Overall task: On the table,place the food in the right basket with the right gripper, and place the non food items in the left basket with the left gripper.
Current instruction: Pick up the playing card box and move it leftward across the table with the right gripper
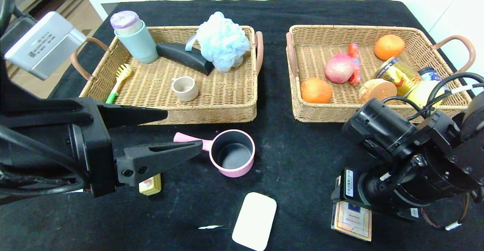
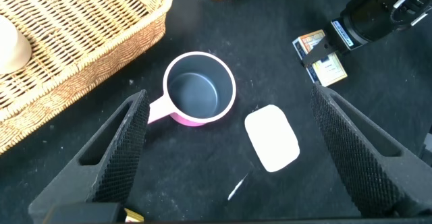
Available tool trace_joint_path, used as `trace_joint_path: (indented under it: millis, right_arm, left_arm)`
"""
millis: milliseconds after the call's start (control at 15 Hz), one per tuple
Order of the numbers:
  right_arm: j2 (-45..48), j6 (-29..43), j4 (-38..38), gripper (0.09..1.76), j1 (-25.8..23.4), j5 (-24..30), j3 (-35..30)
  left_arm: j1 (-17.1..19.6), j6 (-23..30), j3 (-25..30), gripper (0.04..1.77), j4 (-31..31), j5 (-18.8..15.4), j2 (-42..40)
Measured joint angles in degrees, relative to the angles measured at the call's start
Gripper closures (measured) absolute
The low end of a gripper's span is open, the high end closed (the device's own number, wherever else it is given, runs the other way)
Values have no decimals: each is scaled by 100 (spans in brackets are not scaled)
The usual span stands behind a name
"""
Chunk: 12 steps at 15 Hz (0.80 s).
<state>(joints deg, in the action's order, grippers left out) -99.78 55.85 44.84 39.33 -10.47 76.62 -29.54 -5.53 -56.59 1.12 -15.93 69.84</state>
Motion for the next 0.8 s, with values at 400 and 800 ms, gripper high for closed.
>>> trace_joint_path:
  millis: [400,800]
  right_arm:
    - [113,-282,12,78,41,59,113]
    - [188,-1252,-11,79,135,350,697]
  left_arm:
    - [0,0,0,9,2,1,-2]
    - [-4,0,-2,9,6,-5,-9]
